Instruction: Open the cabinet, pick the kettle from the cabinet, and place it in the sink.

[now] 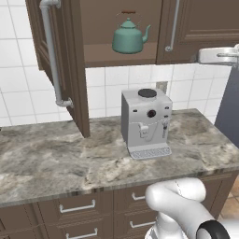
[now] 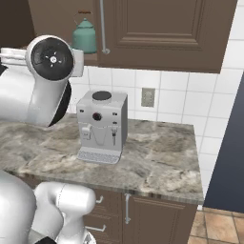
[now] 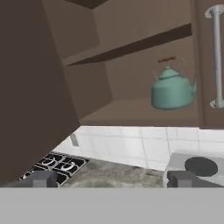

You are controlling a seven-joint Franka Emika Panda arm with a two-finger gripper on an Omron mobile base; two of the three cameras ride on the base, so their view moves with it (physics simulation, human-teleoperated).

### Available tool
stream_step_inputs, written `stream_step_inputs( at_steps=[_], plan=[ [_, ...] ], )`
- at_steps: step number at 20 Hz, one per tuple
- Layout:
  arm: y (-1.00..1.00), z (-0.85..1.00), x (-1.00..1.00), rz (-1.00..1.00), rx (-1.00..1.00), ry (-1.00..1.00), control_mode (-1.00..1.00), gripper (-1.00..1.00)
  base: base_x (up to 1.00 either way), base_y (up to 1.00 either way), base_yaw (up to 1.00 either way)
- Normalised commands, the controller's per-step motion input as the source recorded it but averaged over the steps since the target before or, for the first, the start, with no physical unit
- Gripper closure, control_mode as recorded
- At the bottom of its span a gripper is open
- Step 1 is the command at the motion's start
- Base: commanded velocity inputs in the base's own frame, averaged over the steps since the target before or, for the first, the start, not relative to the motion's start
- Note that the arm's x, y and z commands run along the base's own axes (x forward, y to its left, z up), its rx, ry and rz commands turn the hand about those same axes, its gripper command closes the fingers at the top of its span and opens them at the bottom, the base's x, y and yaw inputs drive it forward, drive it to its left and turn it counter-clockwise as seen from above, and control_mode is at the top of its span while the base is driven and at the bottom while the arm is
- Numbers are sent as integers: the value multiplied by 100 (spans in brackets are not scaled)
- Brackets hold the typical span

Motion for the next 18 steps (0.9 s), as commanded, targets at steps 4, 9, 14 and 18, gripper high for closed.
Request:
stream_step_inputs(
  at_steps=[4,9,14,18],
  plan=[
    [-27,0,17,-48,-14,1,-100,-100,0,0,0],
    [-28,2,34,-28,-10,7,-100,-100,0,0,0],
    [-22,7,42,-17,-6,5,-100,-100,0,0,0],
    [-16,14,43,-5,0,8,-100,-100,0,0,0]
  ],
)
